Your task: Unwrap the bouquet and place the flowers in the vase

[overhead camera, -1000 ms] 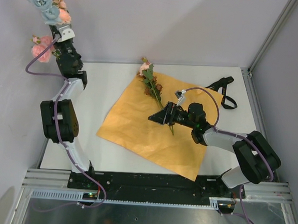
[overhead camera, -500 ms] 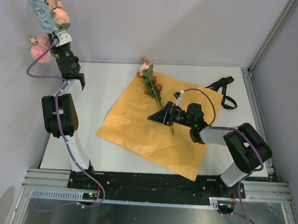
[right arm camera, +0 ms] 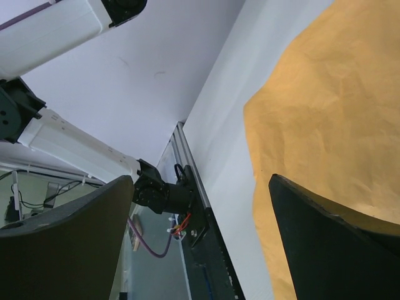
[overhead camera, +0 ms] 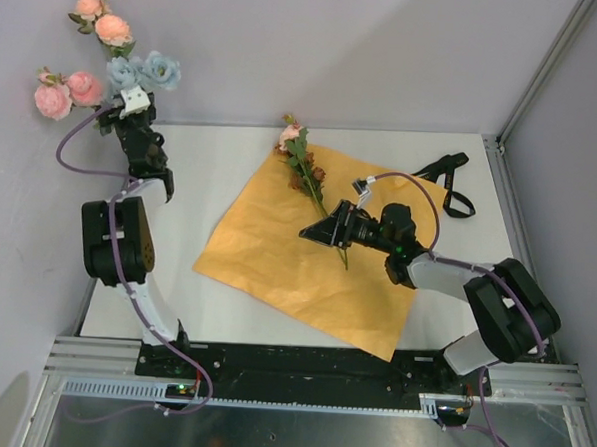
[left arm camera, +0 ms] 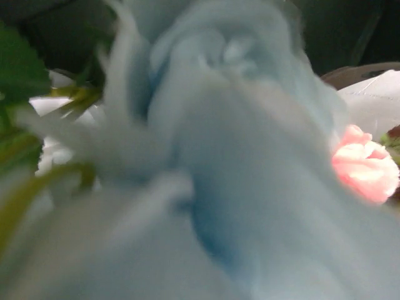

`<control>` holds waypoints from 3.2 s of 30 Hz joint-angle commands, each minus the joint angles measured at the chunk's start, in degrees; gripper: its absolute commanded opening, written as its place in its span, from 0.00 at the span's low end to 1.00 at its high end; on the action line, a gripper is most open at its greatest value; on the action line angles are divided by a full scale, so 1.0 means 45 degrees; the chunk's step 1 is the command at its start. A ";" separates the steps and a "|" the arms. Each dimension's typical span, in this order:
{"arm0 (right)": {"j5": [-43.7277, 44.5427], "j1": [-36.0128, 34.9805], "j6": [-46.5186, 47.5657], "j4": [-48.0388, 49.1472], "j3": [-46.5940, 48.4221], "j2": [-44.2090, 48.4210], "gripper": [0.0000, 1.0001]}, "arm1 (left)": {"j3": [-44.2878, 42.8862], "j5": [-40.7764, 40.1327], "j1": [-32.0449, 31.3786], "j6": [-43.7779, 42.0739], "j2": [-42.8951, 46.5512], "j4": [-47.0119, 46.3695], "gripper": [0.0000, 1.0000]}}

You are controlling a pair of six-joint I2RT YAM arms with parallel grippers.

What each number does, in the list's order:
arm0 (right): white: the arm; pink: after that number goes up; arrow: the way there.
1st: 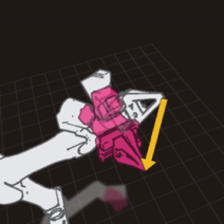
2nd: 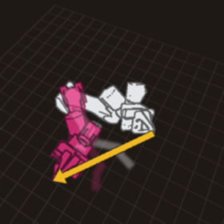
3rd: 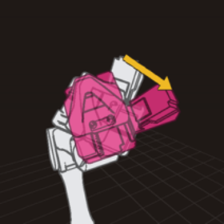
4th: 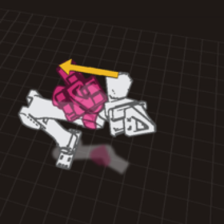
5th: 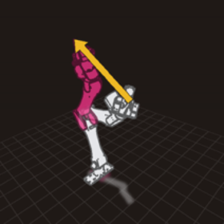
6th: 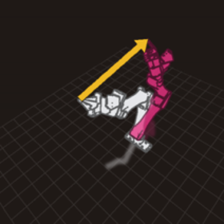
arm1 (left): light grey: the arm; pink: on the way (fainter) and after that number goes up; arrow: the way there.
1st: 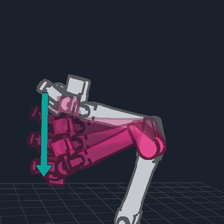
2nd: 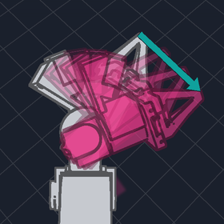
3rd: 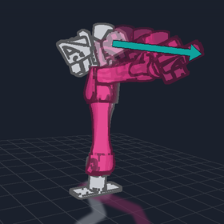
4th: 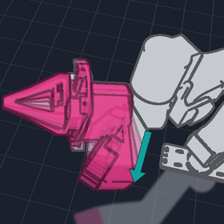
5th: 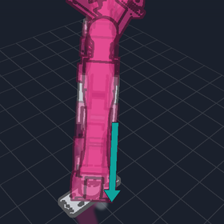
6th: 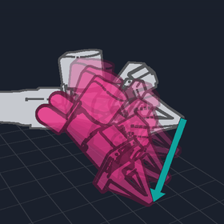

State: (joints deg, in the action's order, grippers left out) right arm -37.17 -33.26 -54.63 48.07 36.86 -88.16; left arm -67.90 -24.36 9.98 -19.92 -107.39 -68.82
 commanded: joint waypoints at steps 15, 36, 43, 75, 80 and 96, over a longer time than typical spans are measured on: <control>0.2267 -0.0939 0.2971 -0.4820 0.0529 0.4051 0.99 | 0.1239 -0.0678 -0.0761 0.2928 0.5731 0.6990 0.98; 0.4130 -0.2209 0.4278 -0.6942 0.0251 0.6055 0.99 | -0.6537 -0.0589 -0.0365 0.4604 0.3602 1.6179 0.99; 0.5635 -0.2093 0.4837 -0.7962 0.0265 0.6017 0.99 | -0.5310 0.0992 -0.0420 0.5999 0.5915 1.6864 1.00; 0.7665 -0.0237 0.8286 -1.0501 0.4182 0.0435 0.51 | 0.5093 0.7565 -0.5070 0.8628 1.5788 1.9787 0.94; 0.8112 -0.0219 0.8673 -1.0615 0.4782 -0.1019 0.42 | 0.6281 0.7130 -0.5085 0.8341 1.6566 1.9847 0.96; 0.8095 -0.0214 0.9053 -1.1063 0.6072 -0.3711 0.36 | 0.6332 0.7892 -0.5084 0.8601 1.6742 1.9863 0.97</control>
State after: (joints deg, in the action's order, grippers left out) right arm -1.37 -34.37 -15.09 -1.52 61.71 -103.55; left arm -39.09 9.06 -12.64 18.04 -32.34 21.80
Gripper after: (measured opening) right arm 0.372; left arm 0.967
